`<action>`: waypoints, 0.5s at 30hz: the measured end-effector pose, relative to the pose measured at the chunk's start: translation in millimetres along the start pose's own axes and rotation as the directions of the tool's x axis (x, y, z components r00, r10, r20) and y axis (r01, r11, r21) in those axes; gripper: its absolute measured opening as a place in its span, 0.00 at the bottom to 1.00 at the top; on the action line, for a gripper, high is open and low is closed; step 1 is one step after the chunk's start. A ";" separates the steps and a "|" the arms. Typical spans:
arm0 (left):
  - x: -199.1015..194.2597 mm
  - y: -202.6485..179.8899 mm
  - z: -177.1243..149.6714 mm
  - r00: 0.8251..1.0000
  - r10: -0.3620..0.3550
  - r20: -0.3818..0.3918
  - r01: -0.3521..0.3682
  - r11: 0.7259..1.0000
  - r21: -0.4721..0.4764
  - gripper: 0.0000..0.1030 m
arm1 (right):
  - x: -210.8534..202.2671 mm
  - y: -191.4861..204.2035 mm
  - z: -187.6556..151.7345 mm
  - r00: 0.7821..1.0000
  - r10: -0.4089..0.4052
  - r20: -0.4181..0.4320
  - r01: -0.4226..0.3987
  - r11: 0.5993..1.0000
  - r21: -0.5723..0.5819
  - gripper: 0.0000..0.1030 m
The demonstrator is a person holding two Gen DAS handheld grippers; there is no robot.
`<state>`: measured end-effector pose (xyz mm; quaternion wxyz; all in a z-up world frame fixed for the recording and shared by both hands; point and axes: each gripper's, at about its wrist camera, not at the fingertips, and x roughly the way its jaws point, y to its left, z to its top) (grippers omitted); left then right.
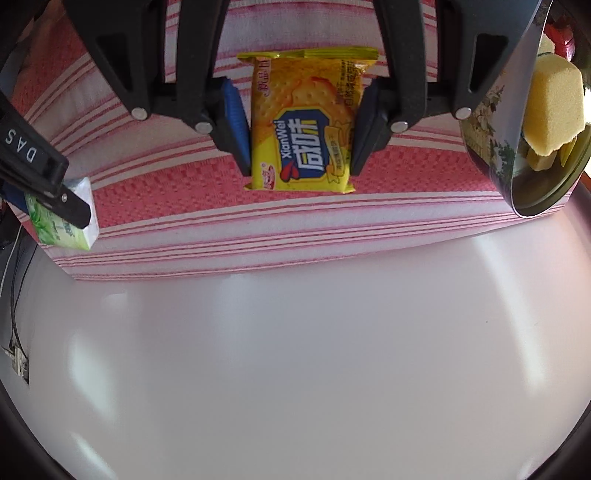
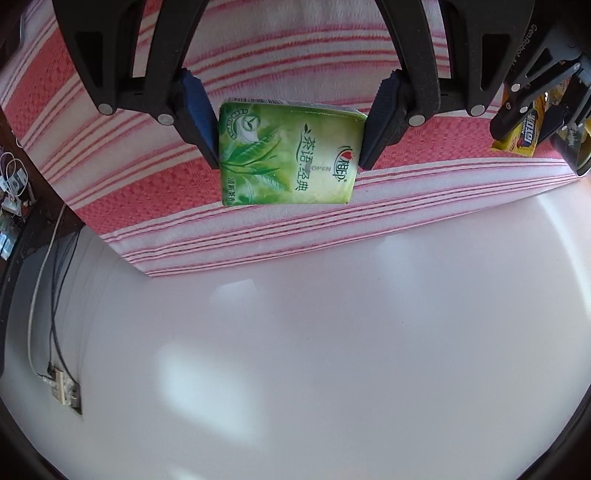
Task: Organize objects
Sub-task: 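Carry the cracker packet and tissue pack toward the tin with both tools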
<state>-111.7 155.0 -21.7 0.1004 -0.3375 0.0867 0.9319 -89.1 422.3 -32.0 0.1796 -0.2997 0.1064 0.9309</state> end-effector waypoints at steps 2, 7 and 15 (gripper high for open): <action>-6.0 2.9 -4.4 1.000 0.005 0.008 -0.005 1.000 0.006 0.49 | -9.6 2.4 -5.2 1.000 -0.001 0.012 0.000 1.000 0.005 0.72; -15.1 9.5 -16.7 1.000 0.012 0.023 -0.012 1.000 0.017 0.49 | -29.5 8.4 -19.0 1.000 0.014 0.026 -0.015 1.000 0.020 0.72; -44.0 26.9 -39.2 0.998 0.007 0.061 -0.008 1.000 0.010 0.49 | -69.2 23.5 -43.0 0.995 0.043 0.091 -0.048 0.998 0.046 0.72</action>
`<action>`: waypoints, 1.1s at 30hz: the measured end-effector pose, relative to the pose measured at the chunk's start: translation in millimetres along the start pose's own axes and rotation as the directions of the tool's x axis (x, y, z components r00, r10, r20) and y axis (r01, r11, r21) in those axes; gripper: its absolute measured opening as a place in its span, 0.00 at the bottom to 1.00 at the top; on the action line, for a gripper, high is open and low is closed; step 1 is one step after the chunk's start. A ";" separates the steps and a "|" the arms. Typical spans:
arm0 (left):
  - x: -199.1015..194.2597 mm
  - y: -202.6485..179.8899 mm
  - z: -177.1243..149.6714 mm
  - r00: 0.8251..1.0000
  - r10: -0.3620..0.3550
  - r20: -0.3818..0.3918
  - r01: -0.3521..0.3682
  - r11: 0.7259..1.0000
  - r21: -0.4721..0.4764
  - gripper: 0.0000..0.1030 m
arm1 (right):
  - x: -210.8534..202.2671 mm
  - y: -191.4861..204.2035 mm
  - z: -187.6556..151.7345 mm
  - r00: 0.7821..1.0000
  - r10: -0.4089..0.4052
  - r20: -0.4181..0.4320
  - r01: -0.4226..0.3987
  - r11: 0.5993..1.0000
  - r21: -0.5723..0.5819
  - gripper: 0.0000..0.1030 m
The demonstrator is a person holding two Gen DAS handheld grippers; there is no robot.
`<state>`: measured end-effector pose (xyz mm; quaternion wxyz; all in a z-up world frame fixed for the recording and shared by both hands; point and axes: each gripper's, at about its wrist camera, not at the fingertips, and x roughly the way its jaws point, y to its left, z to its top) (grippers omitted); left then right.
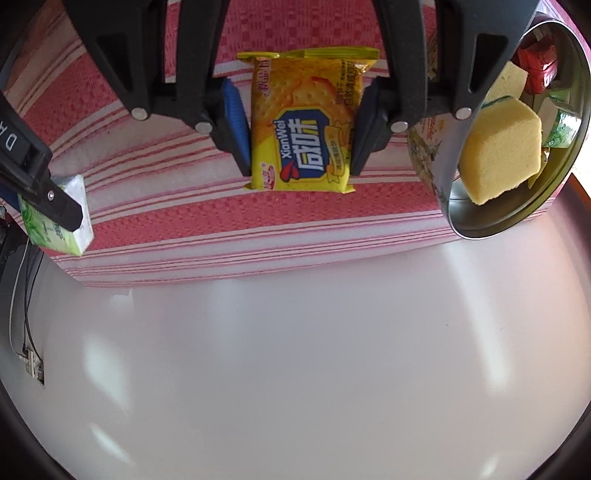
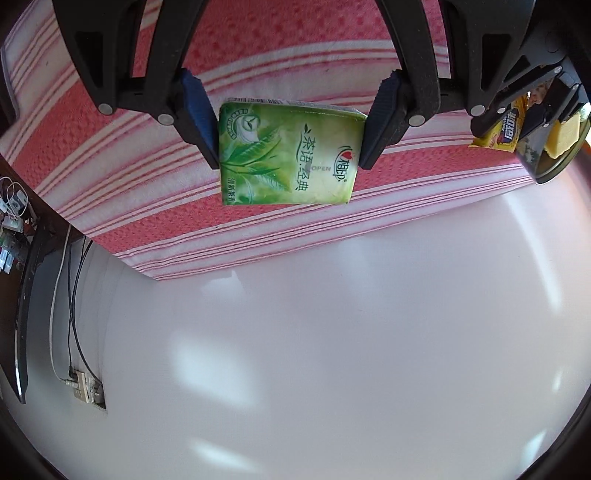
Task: Organize objects
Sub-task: 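Carry the cracker packet and tissue pack toward the tin with both tools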
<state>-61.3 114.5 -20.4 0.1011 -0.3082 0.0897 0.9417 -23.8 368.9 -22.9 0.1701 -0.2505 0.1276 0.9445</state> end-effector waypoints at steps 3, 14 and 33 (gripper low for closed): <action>-12.2 4.9 -6.1 1.000 0.001 0.025 -0.001 1.000 0.009 0.49 | -16.9 11.4 -6.0 0.999 -0.008 0.043 0.008 1.000 -0.012 0.72; -37.2 22.3 -23.1 0.996 -0.022 0.086 0.022 1.000 0.008 0.49 | -44.1 28.2 -24.0 0.997 -0.001 0.077 0.002 1.000 -0.006 0.72; -77.3 59.4 -39.8 0.989 0.010 0.150 -0.009 1.000 -0.010 0.49 | -85.3 64.5 -45.0 0.984 -0.012 0.176 0.026 0.997 -0.075 0.72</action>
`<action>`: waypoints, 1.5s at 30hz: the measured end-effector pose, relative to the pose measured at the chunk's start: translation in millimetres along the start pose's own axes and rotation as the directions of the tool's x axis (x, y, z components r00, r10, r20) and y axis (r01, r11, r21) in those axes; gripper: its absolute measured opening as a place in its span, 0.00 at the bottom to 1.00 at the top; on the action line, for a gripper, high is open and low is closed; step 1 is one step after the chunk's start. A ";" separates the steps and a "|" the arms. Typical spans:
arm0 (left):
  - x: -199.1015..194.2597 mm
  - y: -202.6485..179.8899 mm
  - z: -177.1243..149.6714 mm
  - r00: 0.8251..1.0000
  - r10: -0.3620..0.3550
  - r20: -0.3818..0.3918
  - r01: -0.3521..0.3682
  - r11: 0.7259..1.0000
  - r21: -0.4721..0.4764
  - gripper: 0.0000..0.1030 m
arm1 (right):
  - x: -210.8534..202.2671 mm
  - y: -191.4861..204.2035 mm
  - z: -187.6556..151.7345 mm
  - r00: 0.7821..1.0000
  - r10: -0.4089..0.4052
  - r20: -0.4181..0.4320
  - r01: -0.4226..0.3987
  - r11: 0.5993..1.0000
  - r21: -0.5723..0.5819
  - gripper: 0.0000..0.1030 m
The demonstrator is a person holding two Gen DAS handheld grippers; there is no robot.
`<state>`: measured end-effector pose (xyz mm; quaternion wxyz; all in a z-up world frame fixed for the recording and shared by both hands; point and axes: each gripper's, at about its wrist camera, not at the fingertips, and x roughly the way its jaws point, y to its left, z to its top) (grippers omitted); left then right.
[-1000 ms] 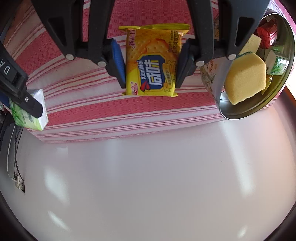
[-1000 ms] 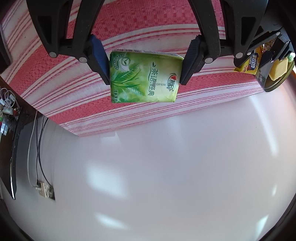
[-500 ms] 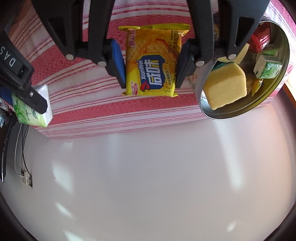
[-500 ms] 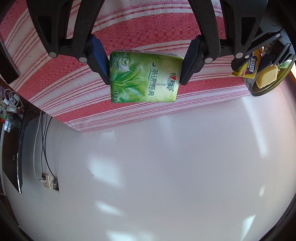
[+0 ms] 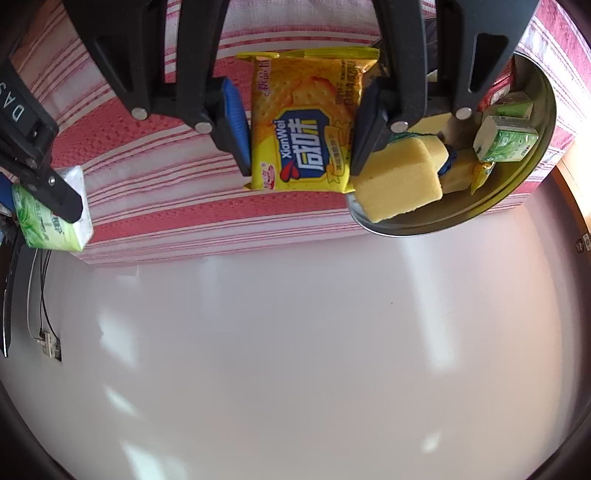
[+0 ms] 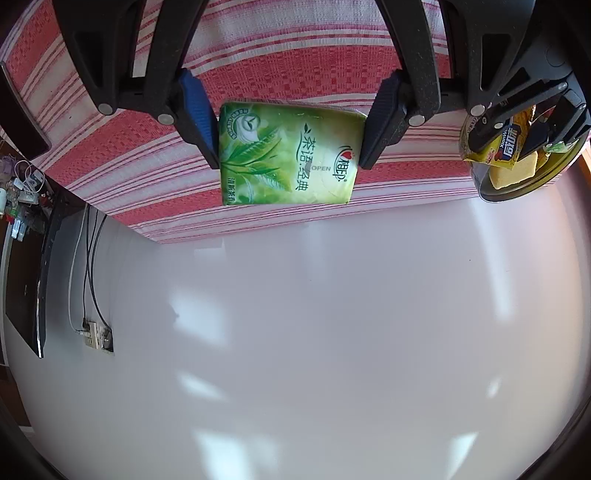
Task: Organize objects
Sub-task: 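Carry the cracker packet and tissue pack toward the tin with both tools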
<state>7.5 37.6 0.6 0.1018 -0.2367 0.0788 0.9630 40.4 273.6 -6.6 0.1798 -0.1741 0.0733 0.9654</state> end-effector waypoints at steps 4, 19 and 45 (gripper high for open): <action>-4.0 11.3 0.0 1.000 -0.009 -0.013 0.009 0.999 -0.039 0.49 | -6.3 1.0 -1.8 1.000 -0.010 0.012 0.010 1.000 -0.009 0.72; -1.1 8.9 -4.3 1.000 -0.011 -0.017 0.011 1.000 -0.023 0.49 | -10.8 6.9 -3.0 1.000 -0.007 0.029 0.008 0.999 -0.034 0.72; -0.9 11.3 -6.7 0.998 0.004 -0.055 -0.006 1.000 -0.026 0.49 | -11.7 4.0 -3.8 0.998 0.063 0.016 -0.063 0.998 -0.019 0.72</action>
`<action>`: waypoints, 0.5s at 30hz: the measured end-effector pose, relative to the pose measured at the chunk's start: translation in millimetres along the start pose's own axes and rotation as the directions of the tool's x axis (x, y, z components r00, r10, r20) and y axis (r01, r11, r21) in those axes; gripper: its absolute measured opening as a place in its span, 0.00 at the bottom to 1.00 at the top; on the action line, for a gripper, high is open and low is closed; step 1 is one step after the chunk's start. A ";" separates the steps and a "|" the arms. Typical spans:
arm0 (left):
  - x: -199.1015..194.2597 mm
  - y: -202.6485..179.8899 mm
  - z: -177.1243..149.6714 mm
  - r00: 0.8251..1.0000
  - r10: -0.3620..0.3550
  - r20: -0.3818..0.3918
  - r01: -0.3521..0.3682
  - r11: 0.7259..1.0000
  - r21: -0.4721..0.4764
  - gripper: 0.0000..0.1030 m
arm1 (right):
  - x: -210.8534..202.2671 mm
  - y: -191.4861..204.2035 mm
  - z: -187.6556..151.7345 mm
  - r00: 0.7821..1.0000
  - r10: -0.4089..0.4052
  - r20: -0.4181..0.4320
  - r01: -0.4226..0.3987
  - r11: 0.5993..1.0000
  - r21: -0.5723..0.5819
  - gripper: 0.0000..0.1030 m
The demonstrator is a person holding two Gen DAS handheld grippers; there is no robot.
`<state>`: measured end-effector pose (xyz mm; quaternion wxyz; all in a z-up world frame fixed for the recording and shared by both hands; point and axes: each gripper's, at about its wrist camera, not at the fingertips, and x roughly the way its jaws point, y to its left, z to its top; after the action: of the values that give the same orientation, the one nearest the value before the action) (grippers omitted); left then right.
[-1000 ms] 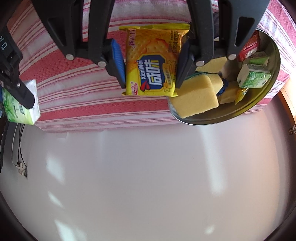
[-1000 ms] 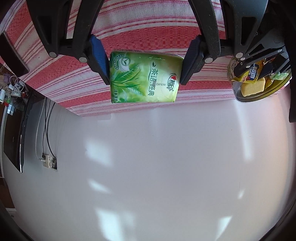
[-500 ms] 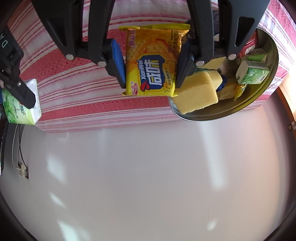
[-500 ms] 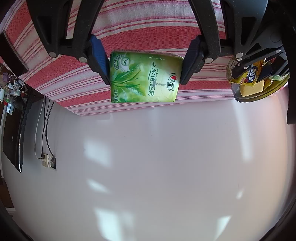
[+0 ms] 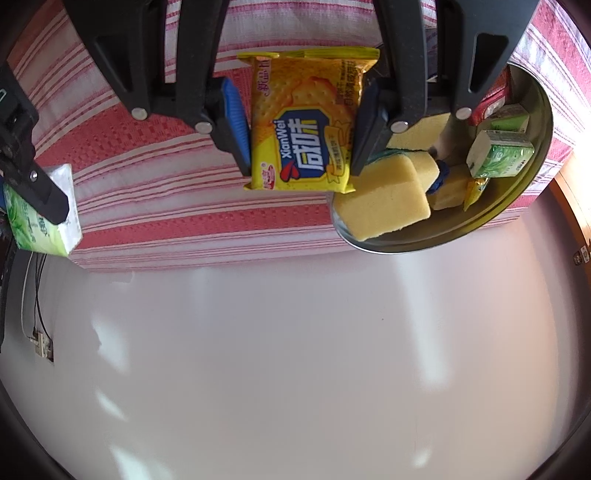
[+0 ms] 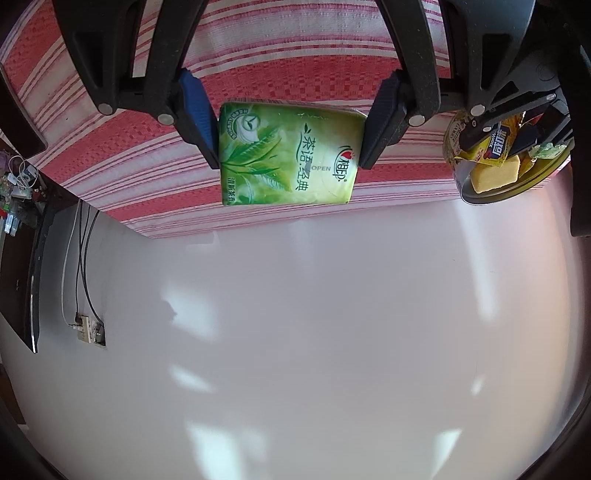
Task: Organize objects
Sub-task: 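Carry the cracker packet and tissue pack toward the tin with both tools, then lower both packets over the tin and open both tools to release them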
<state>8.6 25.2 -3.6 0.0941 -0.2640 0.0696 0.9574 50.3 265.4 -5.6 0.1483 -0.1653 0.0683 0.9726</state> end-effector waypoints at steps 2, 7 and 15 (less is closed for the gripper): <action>-2.4 4.3 1.0 1.000 -0.004 0.003 0.004 1.000 -0.014 0.49 | -1.3 0.3 -0.7 1.000 0.012 0.002 -0.012 1.000 0.001 0.72; -14.7 21.2 6.9 0.999 -0.022 0.043 0.023 0.999 -0.035 0.49 | 2.1 7.0 -0.7 0.999 0.040 -0.022 -0.040 0.999 -0.014 0.72; -14.4 52.6 13.9 0.999 0.000 0.054 0.000 1.000 -0.011 0.49 | 7.1 29.3 5.5 0.995 0.090 -0.038 -0.089 0.996 0.028 0.72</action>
<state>2.5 -25.5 20.1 0.0945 -0.2384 0.0617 0.9646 33.2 240.5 -0.5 0.1055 -0.1792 0.0911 0.9739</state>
